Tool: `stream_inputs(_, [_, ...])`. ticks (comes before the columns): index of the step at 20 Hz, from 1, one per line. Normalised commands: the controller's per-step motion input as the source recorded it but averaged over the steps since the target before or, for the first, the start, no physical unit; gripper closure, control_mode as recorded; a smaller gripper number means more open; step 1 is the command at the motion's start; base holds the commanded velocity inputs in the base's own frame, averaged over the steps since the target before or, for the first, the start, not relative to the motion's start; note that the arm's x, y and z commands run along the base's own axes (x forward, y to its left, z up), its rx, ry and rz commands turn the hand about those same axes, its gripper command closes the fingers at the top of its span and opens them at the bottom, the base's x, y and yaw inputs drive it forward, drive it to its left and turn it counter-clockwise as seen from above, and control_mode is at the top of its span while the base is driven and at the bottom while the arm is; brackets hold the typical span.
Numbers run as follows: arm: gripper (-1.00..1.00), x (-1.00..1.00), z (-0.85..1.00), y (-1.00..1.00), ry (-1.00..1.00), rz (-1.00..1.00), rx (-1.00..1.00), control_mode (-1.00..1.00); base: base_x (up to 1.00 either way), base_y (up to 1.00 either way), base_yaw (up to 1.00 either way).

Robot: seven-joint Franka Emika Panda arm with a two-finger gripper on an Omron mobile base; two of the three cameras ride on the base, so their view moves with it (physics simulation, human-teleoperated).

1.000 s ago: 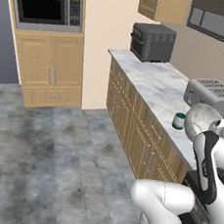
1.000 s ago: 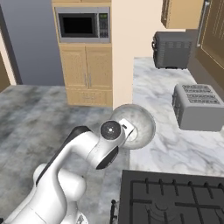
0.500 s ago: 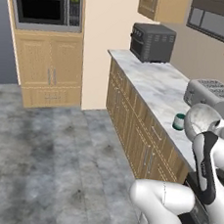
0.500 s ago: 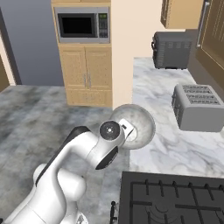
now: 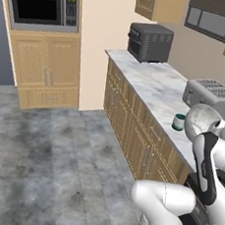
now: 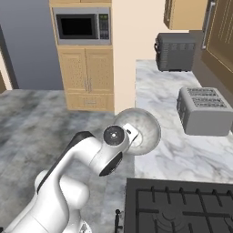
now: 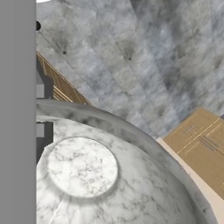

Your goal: Clear the mugs and bowl far away from the sink.

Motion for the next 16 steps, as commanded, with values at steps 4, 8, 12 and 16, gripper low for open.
stream_inputs(4, [1.00, 0.00, 0.00, 0.00, 0.00, 0.00, 0.00, 1.00, 0.32, -0.58, -0.18])
stream_inputs(8, [1.00, 0.00, 0.00, 0.00, 0.00, 0.00, 0.00, 1.00, 0.06, -0.05, -0.02])
stream_inputs(12, [1.00, 0.00, 0.00, 0.00, 0.00, 0.00, 0.00, 1.00, 0.00, 0.00, 0.00])
stream_inputs(16, [1.00, 0.00, 0.00, -0.09, 0.02, 0.00, 0.00, -1.00, 0.00, 0.00, 0.00])
